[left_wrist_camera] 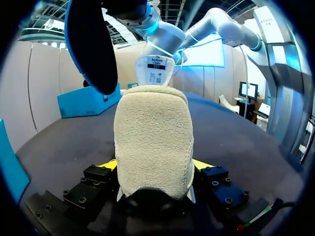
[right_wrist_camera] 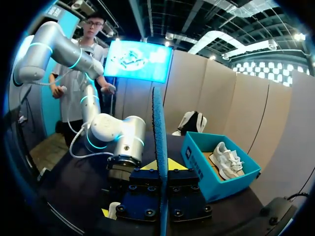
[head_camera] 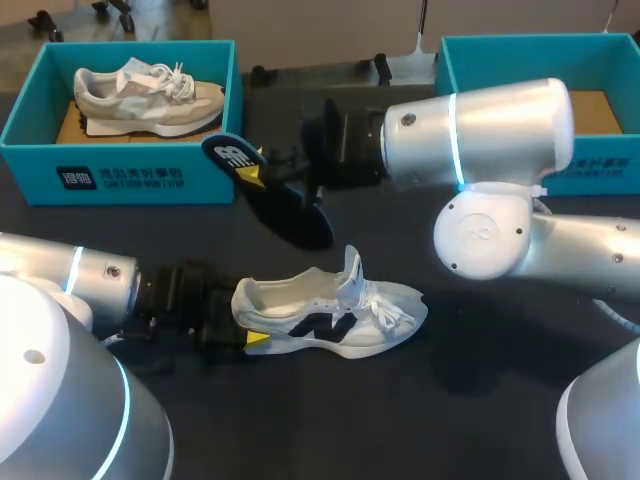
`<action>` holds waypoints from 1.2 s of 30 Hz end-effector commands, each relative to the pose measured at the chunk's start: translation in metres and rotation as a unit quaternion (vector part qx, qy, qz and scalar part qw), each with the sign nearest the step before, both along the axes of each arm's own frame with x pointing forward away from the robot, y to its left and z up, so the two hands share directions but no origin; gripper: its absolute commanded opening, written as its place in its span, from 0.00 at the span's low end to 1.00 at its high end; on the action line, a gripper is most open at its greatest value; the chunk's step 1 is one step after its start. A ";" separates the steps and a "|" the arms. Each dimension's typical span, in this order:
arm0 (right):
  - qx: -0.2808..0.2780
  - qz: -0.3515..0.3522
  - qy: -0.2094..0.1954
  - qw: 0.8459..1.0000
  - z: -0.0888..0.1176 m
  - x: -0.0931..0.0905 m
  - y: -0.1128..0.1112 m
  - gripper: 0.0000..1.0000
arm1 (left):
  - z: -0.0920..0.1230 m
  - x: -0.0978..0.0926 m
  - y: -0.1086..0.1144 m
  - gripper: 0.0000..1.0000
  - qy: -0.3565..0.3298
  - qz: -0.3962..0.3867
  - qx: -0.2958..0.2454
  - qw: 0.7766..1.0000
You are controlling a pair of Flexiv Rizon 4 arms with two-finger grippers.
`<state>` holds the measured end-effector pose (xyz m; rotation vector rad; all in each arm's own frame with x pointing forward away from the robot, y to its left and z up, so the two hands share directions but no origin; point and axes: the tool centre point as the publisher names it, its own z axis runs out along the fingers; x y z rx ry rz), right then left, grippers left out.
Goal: Take the shoe out of the shoebox, open the shoe tongue, remove and reinsert the insole, then place the shoe into the shoebox
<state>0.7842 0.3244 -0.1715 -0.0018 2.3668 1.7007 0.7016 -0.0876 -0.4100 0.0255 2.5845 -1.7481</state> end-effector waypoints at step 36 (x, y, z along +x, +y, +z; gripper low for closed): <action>0.123 0.089 0.252 0.956 0.166 -0.002 -0.070 0.00 | -0.001 0.000 0.000 0.00 0.000 0.000 0.001 1.000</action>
